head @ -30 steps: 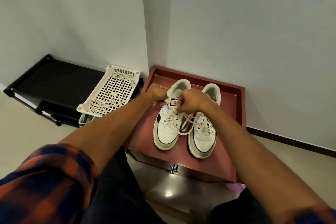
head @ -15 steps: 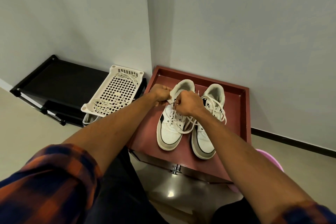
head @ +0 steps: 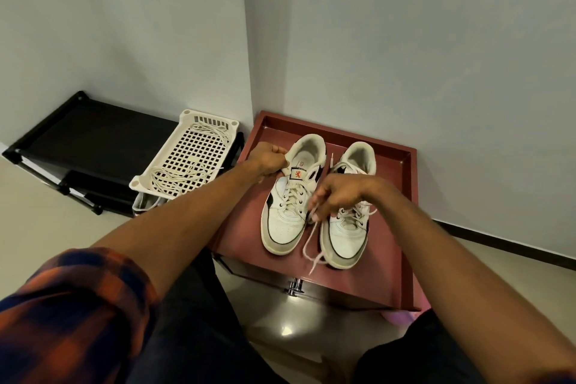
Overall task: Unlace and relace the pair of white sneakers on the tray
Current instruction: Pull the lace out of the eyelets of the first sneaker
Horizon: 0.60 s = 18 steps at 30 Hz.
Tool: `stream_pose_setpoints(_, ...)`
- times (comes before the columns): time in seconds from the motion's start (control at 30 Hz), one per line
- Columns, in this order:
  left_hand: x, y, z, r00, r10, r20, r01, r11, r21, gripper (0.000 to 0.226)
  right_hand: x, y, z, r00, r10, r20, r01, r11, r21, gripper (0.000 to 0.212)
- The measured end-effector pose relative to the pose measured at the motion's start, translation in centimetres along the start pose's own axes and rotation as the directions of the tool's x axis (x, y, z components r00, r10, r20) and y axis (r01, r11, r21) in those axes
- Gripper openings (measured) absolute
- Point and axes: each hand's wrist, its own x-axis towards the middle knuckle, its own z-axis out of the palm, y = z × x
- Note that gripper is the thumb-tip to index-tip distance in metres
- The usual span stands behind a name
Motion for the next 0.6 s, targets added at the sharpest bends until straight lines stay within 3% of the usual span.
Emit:
stream_pose_setpoints(0.07,-0.3,-0.3,0.1,0.995,0.094,-0.034,-0.090,0.990,0.112,0.029,1.3,0.3,0.4,0.960,-0.059,-0.273,0.045,0.997,-0.055,0.016)
stream_pose_setpoints(0.13,-0.8,-0.5,0.3,0.948,0.311,-0.069,-0.266,0.892,0.365,0.041,2.3,0.3,0.5,0.814,-0.074,-0.576,0.003,0.992,-0.122,0.021)
stream_pose_setpoints(0.2,-1.2,-0.9,0.5,0.854,0.520,-0.019,-0.435,0.734,0.521,0.042,2.9,0.1,0.5,0.642,-0.039,-0.766,-0.018,0.998,-0.065,0.013)
stream_pose_setpoints(0.27,-1.6,-1.2,0.7,0.767,0.636,0.089,-0.548,0.576,0.607,0.035,3.6,0.3,0.0,0.577,0.033,-0.816,-0.028,0.999,0.020,0.020)
stream_pose_setpoints(0.37,-2.2,-1.6,0.6,0.695,0.674,0.251,-0.619,0.384,0.685,0.023,4.6,0.6,-0.5,0.623,0.121,-0.773,-0.105,0.992,0.071,0.029)
stream_pose_setpoints(0.43,-2.5,-1.8,0.6,0.704,0.616,0.353,-0.617,0.286,0.733,0.029,5.0,0.5,-0.4,0.643,0.175,-0.746,-0.096,0.984,0.149,0.025)
stream_pose_setpoints(0.53,-2.5,-1.8,0.7,0.731,0.548,0.407,-0.603,0.240,0.761,0.036,5.4,0.4,-0.2,0.627,0.228,-0.745,-0.030,0.963,0.269,0.018)
stream_pose_setpoints(0.6,-2.4,-2.1,0.8,0.727,0.573,0.378,-0.609,0.284,0.741,0.028,5.4,0.2,-0.1,0.615,0.245,-0.750,0.006,0.949,0.315,0.016)
